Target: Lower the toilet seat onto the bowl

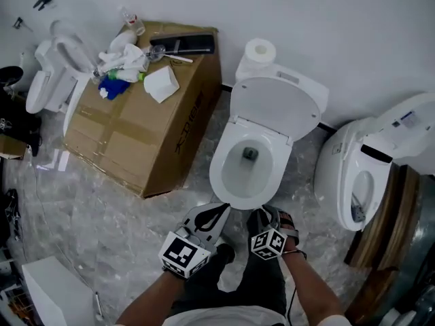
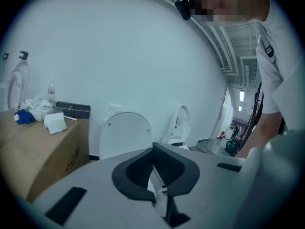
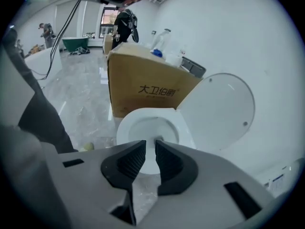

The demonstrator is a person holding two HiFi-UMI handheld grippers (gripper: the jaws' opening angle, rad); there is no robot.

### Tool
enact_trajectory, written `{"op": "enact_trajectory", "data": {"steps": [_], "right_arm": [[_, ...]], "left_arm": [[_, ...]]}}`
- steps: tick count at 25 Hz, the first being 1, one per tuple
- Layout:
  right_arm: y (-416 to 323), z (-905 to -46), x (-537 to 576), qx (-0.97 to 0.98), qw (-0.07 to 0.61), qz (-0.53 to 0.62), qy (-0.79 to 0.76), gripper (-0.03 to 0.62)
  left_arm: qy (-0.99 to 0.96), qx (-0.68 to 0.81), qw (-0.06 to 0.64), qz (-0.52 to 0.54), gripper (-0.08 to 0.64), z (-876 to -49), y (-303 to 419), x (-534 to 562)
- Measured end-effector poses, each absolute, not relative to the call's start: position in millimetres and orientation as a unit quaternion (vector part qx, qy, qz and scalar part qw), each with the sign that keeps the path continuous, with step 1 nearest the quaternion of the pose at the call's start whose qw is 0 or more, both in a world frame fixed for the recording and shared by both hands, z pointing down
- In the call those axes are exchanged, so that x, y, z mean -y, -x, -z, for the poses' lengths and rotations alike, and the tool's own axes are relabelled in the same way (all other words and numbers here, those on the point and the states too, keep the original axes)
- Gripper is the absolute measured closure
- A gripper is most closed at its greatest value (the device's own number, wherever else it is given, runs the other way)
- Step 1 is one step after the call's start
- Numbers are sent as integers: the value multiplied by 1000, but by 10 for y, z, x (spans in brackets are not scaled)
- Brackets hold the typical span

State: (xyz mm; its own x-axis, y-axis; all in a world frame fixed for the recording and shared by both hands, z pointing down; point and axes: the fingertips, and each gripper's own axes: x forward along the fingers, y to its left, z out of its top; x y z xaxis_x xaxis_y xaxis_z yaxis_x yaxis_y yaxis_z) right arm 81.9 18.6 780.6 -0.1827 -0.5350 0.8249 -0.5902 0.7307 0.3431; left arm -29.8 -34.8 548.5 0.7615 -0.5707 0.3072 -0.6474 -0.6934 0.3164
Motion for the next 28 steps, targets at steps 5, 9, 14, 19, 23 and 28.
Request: {"op": "enact_trajectory", "data": {"steps": [5,9,14,19,23,28], "right_arm": [[-755,-6696,0,783,456,-37,-421,531],[-720,-5824,174,796,395,-33,-458,534],[-732,-4951,292,811,306,-78,-492,535],[-735,-4250,363,826,229,-102,-506,538],[-760,-3719,443,833,170,-119,-513,546],[-758,-3105,520,840,104,-119,-519,548]], "left_arm": [[-920,320,203,-100,558,-4912,220,316],[-923,319,194,-93,558,-4506,191,358],[-925,326,176,-89,558,-4047,154,403],[-928,336,149,-61,558,-3470,129,467],[-929,343,137,-36,558,-3076,73,491],[-933,336,131,-20,558,-2756,-33,490]]}}
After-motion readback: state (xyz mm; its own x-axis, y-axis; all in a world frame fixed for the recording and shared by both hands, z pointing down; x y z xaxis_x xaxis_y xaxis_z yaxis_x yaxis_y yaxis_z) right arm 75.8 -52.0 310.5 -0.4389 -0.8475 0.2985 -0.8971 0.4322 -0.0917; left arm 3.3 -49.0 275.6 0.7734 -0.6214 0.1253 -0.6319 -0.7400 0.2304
